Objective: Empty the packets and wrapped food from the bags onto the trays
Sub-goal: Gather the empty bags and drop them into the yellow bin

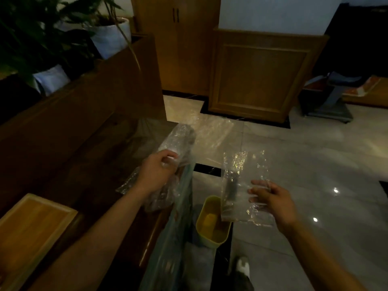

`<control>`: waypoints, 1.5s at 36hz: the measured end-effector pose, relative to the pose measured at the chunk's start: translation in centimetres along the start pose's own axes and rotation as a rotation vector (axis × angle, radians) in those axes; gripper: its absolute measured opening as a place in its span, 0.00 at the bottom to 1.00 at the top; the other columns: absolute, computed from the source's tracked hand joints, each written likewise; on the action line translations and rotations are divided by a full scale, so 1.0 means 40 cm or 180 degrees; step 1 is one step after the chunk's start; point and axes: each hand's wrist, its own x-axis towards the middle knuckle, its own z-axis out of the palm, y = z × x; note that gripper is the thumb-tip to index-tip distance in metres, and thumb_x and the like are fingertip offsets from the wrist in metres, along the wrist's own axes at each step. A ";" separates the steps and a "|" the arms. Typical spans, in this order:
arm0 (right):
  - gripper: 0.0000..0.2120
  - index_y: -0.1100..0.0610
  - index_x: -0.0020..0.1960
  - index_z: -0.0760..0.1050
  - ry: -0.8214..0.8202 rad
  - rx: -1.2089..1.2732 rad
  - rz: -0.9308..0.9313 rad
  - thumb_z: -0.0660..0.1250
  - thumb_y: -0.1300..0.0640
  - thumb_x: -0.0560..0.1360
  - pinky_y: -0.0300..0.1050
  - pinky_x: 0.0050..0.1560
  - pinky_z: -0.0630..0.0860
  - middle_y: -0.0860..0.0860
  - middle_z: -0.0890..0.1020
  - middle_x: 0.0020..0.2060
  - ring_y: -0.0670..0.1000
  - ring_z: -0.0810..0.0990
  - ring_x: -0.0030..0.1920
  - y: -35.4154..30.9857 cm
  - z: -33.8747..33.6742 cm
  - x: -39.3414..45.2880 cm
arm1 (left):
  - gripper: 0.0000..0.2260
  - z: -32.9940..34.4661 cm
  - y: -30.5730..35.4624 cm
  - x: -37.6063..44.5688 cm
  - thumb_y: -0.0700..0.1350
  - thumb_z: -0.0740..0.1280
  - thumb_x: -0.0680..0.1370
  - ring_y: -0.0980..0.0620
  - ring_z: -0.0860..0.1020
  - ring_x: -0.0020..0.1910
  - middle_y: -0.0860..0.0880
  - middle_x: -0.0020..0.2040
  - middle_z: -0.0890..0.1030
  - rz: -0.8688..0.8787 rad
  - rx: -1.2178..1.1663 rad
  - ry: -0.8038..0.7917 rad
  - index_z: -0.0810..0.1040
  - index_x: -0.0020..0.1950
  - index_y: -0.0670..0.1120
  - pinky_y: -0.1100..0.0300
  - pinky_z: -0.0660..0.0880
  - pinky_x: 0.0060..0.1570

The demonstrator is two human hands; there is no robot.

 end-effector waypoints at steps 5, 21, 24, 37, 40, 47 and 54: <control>0.09 0.56 0.57 0.80 0.0052 -0.0026 -0.0037 0.67 0.62 0.77 0.48 0.39 0.81 0.56 0.87 0.44 0.52 0.86 0.38 -0.015 -0.081 0.074 | 0.16 0.090 0.091 0.045 0.37 0.72 0.75 0.60 0.80 0.48 0.55 0.49 0.82 0.0015 -0.0575 -0.0233 0.79 0.49 0.60 0.71 0.76 0.41; 0.09 0.52 0.53 0.81 -0.0033 -0.0075 -0.0147 0.67 0.63 0.78 0.48 0.41 0.80 0.52 0.88 0.42 0.50 0.86 0.39 -0.092 -0.372 0.296 | 0.11 0.446 0.220 0.170 0.37 0.72 0.74 0.47 0.82 0.54 0.49 0.51 0.84 -0.0845 -0.1676 -0.0217 0.80 0.53 0.50 0.54 0.80 0.50; 0.09 0.53 0.54 0.80 -0.0177 -0.0157 -0.0073 0.66 0.63 0.78 0.49 0.43 0.80 0.53 0.87 0.43 0.52 0.85 0.41 -0.092 -0.395 0.324 | 0.12 0.494 0.200 0.152 0.39 0.72 0.75 0.38 0.80 0.58 0.38 0.57 0.81 -0.1109 -0.1631 -0.0165 0.78 0.57 0.43 0.40 0.77 0.59; 0.09 0.52 0.55 0.81 -0.0199 -0.0117 0.0516 0.69 0.59 0.76 0.44 0.39 0.80 0.54 0.87 0.44 0.54 0.85 0.44 0.076 -0.409 0.414 | 0.12 0.649 0.070 0.080 0.29 0.65 0.77 0.51 0.82 0.46 0.43 0.48 0.82 -0.2149 -0.1734 0.0113 0.75 0.59 0.39 0.59 0.78 0.47; 0.11 0.54 0.56 0.81 -0.0167 -0.0166 0.0728 0.71 0.59 0.75 0.46 0.41 0.81 0.54 0.87 0.44 0.55 0.85 0.44 0.130 -0.405 0.424 | 0.11 0.680 0.024 0.064 0.27 0.63 0.76 0.57 0.82 0.35 0.52 0.35 0.84 -0.2338 -0.1651 0.0146 0.77 0.48 0.42 0.68 0.78 0.34; 0.10 0.58 0.56 0.80 -0.0203 -0.0222 0.1132 0.69 0.63 0.76 0.43 0.37 0.79 0.58 0.85 0.45 0.54 0.84 0.41 0.249 -0.388 0.438 | 0.10 0.713 -0.087 0.000 0.32 0.68 0.75 0.44 0.79 0.49 0.44 0.46 0.81 -0.2733 -0.1585 0.0167 0.79 0.54 0.43 0.49 0.76 0.50; 0.09 0.57 0.57 0.80 -0.0249 -0.0534 0.1461 0.66 0.63 0.78 0.47 0.38 0.78 0.59 0.85 0.46 0.57 0.82 0.41 0.387 -0.338 0.470 | 0.14 0.762 -0.216 -0.042 0.28 0.64 0.77 0.56 0.78 0.38 0.47 0.43 0.78 -0.3061 -0.1207 0.0157 0.76 0.50 0.47 0.63 0.75 0.37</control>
